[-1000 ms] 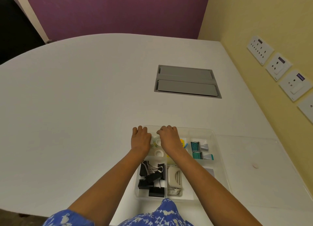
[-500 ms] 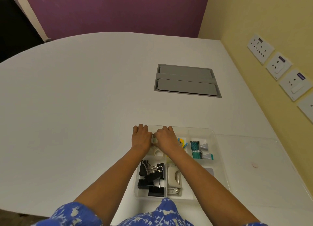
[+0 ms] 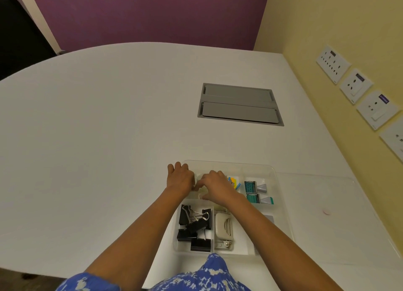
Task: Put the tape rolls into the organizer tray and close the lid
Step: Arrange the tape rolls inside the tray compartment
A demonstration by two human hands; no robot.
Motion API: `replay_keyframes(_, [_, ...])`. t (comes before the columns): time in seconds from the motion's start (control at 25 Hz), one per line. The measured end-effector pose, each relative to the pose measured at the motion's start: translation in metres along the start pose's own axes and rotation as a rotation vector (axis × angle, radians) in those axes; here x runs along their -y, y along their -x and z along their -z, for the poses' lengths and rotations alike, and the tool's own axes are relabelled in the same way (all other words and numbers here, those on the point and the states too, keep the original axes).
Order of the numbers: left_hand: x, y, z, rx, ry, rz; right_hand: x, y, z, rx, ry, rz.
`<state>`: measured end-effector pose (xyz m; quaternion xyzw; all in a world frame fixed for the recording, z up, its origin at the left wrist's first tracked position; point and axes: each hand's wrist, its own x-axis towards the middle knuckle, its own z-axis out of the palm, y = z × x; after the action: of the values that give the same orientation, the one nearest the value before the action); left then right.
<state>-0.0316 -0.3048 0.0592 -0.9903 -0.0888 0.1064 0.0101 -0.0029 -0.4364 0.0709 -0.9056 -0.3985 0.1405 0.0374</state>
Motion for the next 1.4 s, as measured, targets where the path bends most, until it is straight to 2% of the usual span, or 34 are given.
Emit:
replay_keyframes(0.2, [0.000, -0.001, 0.000, -0.002, -0.118, -0.040, 0.001, 0.000, 0.000, 0.001, 0.065, 0.024])
replay_keyframes(0.6, [0.002, 0.002, -0.006, -0.071, -0.062, -0.018, -0.002, -0.003, 0.000, 0.005, 0.044, 0.028])
replay_keyframes(0.76, [0.003, 0.002, -0.006, -0.144, 0.045, -0.034, -0.014, -0.008, 0.005, -0.177, -0.111, -0.136])
replay_keyframes(0.88, [0.001, 0.001, -0.005, -0.165, 0.069, -0.066, -0.021, -0.013, 0.006, -0.177, -0.021, -0.156])
replay_keyframes(1.12, [-0.003, -0.003, -0.002, -0.093, -0.005, -0.089, -0.013, -0.021, 0.003, -0.143, 0.215, -0.014])
replay_keyframes(1.4, [-0.004, -0.004, -0.005, -0.088, -0.016, -0.070, -0.011, -0.023, 0.000, -0.118, 0.265, -0.030])
